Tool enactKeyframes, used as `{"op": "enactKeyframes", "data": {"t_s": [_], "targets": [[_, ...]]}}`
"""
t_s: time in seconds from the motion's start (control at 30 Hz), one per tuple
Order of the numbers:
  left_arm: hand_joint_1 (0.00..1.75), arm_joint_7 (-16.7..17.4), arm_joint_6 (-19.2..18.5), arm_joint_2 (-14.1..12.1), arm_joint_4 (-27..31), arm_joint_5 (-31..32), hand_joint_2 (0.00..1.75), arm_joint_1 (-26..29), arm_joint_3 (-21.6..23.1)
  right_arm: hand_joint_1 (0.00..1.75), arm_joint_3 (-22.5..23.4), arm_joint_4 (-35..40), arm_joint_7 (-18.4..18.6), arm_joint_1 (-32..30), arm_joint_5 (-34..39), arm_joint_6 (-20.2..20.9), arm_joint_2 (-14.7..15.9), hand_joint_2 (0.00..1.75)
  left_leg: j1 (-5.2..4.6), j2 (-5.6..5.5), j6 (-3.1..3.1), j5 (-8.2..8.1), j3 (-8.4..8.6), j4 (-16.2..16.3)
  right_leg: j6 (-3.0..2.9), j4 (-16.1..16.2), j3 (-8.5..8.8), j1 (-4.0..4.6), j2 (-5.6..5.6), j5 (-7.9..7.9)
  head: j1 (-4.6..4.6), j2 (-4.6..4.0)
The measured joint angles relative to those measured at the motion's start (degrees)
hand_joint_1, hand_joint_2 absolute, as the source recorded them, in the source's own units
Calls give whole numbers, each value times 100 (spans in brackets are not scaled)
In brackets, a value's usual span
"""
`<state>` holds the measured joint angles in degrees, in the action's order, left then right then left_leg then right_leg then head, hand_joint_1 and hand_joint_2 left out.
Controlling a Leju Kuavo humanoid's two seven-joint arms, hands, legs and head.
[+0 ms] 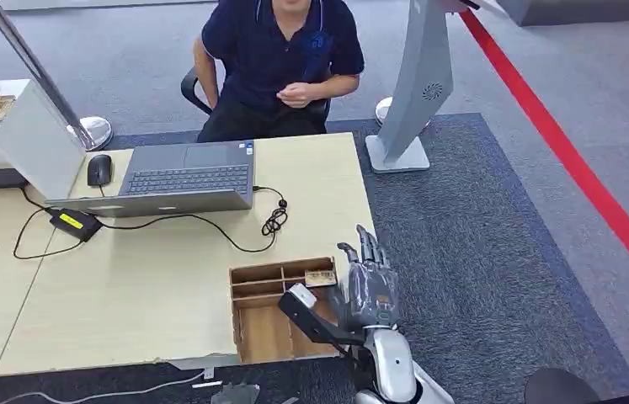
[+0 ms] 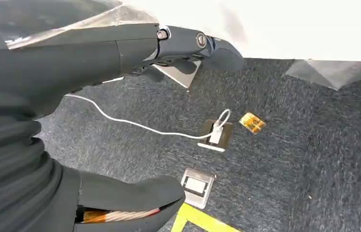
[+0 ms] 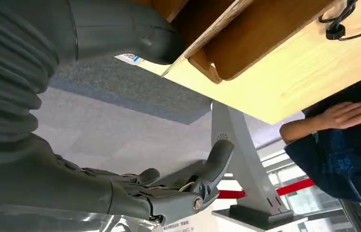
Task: Pass the card to the sensor for recognition and then transmit it.
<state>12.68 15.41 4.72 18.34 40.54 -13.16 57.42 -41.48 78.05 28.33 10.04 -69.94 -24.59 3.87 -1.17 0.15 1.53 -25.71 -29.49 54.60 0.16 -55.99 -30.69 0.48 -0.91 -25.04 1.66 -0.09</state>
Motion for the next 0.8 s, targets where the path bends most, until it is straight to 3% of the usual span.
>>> {"op": "enactKeyframes", "data": {"t_s": [0.8], "targets": [[0,-22,-50,37,0,175,175,4,-243,51,-24,-33,-44,5,107,-122,-48,175,0,0,0,0,0,0,0,0,0,0,0,0,2,0]]}}
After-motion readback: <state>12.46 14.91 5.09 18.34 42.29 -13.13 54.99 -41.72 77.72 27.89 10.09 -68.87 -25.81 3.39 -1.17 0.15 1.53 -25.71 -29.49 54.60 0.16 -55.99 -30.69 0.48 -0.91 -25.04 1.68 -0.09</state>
